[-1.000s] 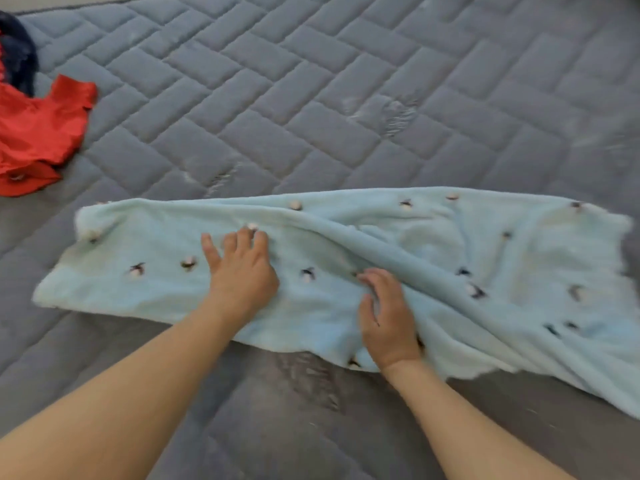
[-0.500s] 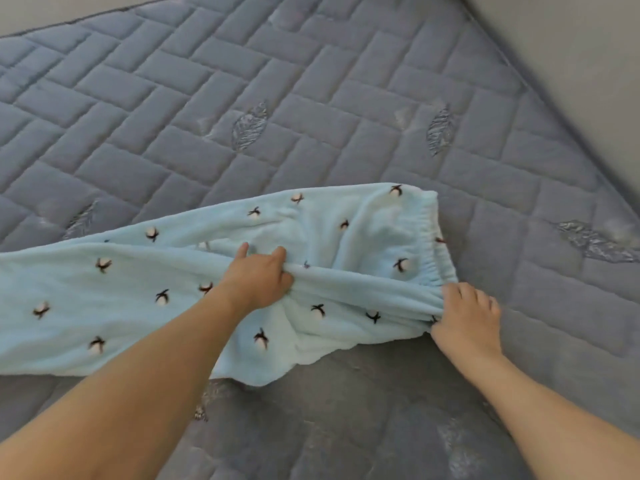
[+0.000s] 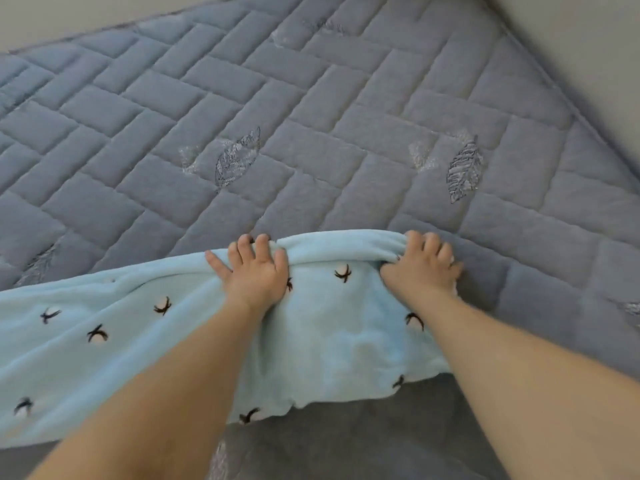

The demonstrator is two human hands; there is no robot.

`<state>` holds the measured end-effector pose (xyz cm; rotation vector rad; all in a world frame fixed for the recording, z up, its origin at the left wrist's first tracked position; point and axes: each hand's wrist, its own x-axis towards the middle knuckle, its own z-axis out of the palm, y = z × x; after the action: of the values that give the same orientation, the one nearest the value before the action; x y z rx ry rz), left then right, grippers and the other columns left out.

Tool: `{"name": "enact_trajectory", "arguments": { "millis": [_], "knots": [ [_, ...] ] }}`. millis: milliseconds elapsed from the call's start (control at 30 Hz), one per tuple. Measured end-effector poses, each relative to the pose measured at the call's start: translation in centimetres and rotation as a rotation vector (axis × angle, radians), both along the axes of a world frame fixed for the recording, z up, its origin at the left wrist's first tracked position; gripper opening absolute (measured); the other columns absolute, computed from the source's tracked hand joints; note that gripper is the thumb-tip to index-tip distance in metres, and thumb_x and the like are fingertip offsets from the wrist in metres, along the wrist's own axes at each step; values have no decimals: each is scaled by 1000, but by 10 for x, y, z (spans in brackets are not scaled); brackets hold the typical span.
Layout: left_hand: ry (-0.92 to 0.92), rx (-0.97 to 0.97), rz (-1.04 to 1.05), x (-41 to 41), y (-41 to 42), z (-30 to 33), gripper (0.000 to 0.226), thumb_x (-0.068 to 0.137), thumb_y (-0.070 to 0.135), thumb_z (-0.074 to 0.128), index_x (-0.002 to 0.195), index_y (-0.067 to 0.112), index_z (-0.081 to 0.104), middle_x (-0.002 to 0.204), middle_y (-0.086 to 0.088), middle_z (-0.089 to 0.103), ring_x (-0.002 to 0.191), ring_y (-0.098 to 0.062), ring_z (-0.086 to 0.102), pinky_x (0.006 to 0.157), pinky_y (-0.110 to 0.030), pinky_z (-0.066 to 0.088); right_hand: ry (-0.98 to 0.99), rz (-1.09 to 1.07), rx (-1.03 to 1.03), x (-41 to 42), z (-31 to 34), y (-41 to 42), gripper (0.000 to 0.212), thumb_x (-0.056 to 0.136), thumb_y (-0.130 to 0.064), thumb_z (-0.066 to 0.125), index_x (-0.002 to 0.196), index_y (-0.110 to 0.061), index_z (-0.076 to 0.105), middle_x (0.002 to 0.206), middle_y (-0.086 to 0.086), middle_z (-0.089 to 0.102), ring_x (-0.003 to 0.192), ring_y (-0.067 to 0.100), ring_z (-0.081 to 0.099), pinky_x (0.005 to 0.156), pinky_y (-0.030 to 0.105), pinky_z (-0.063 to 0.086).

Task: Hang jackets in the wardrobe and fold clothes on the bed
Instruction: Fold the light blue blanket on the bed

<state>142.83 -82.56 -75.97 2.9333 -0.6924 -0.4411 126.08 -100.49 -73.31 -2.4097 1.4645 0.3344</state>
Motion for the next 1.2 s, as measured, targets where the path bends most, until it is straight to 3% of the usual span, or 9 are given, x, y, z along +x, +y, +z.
{"name": "enact_trajectory", "arguments": {
  "millis": [133, 267, 667, 800, 900, 967, 1033, 1100, 1200],
  "knots": [
    [-284, -94, -16, -1, 6, -44, 44, 92, 47, 29, 127, 25, 43, 136, -6, 38, 131, -29, 31, 114, -60, -3, -263, 46, -349, -10, -54, 15, 51, 76, -46, 46, 117, -18, 57, 124, 8, 54, 115, 35, 46, 102, 55, 31],
    [-237, -97, -5, -2, 6, -36, 49, 86, 51, 35, 125, 23, 45, 135, -8, 40, 131, -32, 32, 115, -61, -3, -251, 36, -316, -4, -48, 14, 65, 79, -64, 35, 117, -17, 58, 124, 7, 55, 117, 36, 47, 103, 54, 30],
    [-264, -138, -15, 0, 5, -41, 52, 84, 56, 37, 121, 22, 48, 133, -7, 42, 130, -31, 33, 115, -62, 0, -298, 15, -378, -3, -51, 14, 66, 78, -64, 38, 118, -16, 58, 126, 8, 54, 119, 36, 46, 104, 53, 28],
    [-226, -142, -33, 1, 5, -38, 51, 87, 58, 33, 123, 24, 45, 136, -5, 39, 133, -28, 29, 115, -62, -3, -463, -38, -152, -10, -38, 7, 85, 70, -52, 57, 146, -18, 37, 147, 6, 38, 133, 29, 36, 108, 47, 25],
    [-130, -185, -96, -2, 13, -21, 51, 87, 62, 32, 124, 28, 41, 139, -1, 35, 138, -24, 22, 113, -62, -12, -612, -239, 286, -39, -16, -16, 103, 73, -43, 79, 154, -22, 19, 155, 8, 29, 142, 27, 27, 116, 45, 24],
    [-89, -241, -224, -2, 21, -6, 49, 86, 62, 36, 118, 25, 44, 135, 2, 35, 137, -22, 22, 111, -61, -17, -454, -284, 453, -60, 2, -33, 97, 69, -54, 77, 150, -29, 31, 153, 6, 31, 142, 28, 26, 115, 49, 27],
    [-141, -294, -372, -3, 28, 17, 43, 87, 53, 39, 109, 18, 51, 128, -1, 43, 130, -27, 32, 114, -61, -7, -267, -157, 394, -73, 15, -45, 74, 71, -56, 75, 133, -25, 52, 142, 8, 40, 133, 30, 35, 109, 48, 35],
    [-166, -325, -471, -1, 30, 45, 34, 93, 41, 40, 100, 12, 56, 110, -5, 55, 111, -31, 49, 113, -53, 18, -238, -31, 305, -77, 24, -47, 54, 79, -48, 73, 123, -23, 55, 135, 7, 42, 126, 30, 36, 103, 41, 35],
    [96, -344, -467, 2, 27, 78, 22, 102, 34, 40, 91, 15, 46, 79, -6, 58, 78, -31, 55, 72, -39, 40, -456, 126, 135, -78, 34, -37, 43, 85, -32, 71, 123, -18, 57, 135, 1, 48, 123, 26, 40, 96, 32, 29]
  ]
}}
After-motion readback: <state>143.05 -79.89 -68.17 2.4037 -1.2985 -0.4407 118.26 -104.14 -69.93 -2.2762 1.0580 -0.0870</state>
